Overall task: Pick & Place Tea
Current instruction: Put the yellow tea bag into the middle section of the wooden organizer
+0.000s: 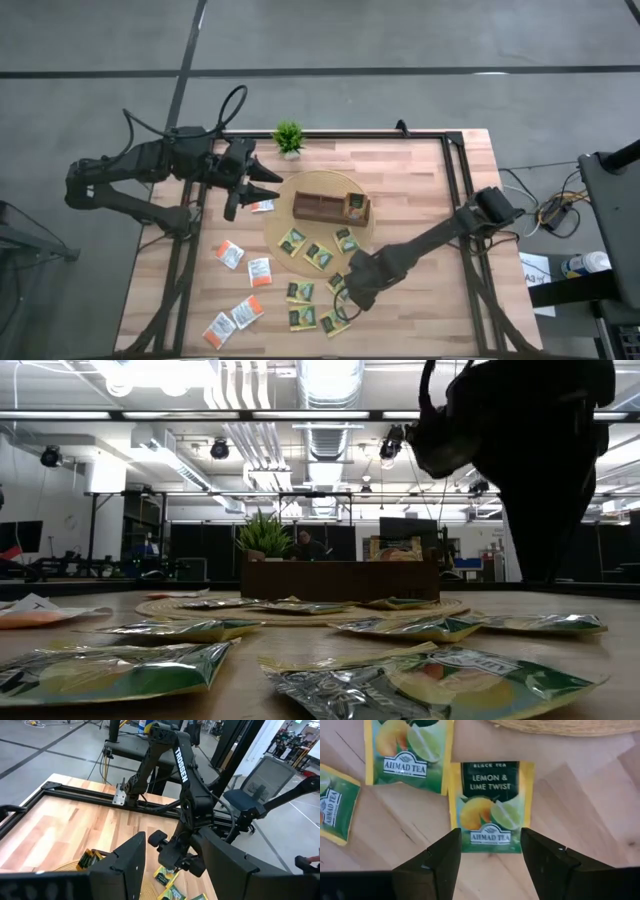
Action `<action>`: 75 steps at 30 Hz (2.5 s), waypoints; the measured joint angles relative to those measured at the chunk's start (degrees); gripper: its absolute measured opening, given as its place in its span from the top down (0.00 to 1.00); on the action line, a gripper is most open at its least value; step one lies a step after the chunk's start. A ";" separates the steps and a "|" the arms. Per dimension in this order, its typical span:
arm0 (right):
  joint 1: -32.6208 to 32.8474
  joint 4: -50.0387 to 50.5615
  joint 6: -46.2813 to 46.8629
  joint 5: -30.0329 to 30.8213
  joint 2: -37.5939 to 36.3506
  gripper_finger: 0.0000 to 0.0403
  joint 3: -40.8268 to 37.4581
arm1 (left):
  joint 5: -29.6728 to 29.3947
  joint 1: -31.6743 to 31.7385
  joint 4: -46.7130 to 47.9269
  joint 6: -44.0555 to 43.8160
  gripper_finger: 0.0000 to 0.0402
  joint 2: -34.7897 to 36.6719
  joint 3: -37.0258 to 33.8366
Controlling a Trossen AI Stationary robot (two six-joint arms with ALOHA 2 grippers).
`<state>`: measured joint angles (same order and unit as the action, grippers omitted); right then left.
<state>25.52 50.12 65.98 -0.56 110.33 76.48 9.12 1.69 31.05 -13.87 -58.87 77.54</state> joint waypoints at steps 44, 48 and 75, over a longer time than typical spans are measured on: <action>-2.73 0.78 -4.97 15.01 -14.70 0.98 -0.68 | 0.07 0.02 -1.57 -4.49 0.53 -0.64 0.00; -3.18 0.69 -6.42 21.20 -18.55 0.98 0.08 | 0.04 0.07 -4.68 -5.57 0.53 -1.96 0.00; -5.75 0.56 -16.48 32.49 -20.27 0.98 6.62 | 6.15 0.07 -6.97 -9.38 0.53 -18.77 0.00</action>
<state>19.77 50.68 49.50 31.92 90.06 83.10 15.27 1.76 24.08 -23.25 -77.64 77.54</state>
